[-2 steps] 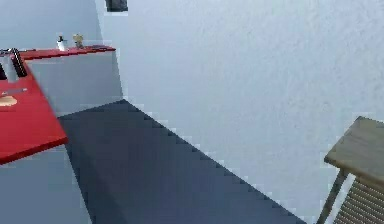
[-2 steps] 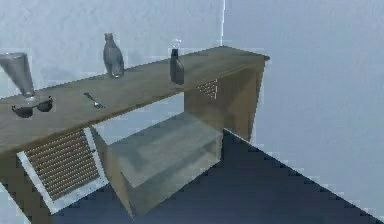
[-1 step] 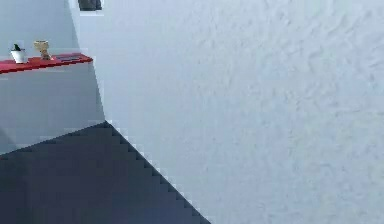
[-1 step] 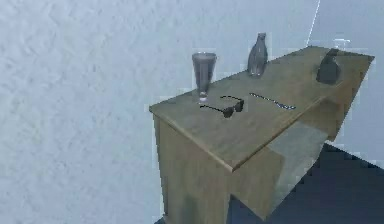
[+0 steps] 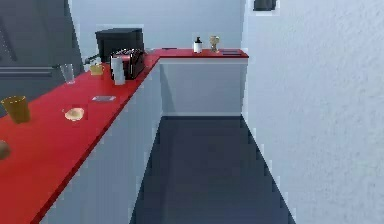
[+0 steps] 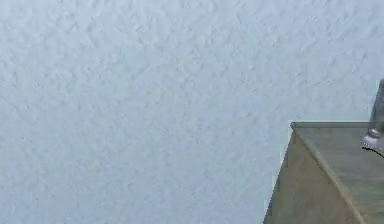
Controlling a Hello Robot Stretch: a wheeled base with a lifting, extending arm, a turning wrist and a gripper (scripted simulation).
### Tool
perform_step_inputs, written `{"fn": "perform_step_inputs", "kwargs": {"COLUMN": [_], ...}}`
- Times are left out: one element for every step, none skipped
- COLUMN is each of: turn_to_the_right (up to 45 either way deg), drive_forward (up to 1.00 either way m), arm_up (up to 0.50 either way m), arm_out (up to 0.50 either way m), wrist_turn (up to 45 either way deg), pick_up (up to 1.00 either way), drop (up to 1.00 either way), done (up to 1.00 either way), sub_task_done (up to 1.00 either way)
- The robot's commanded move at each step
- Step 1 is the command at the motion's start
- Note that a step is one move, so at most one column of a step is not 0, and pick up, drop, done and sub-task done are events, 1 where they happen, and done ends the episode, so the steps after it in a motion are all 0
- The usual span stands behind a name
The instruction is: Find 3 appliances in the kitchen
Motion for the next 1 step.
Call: {"fn": "perform_step_inputs", "kwargs": {"turn_to_the_right": [0.0], "drive_forward": [0.90], "arm_up": [0.00], "arm_out": [0.00], "wrist_turn": [0.0], "pick_up": [0.00], "drop": [0.00], "done": [0.00], "sub_task_done": [0.00]}}
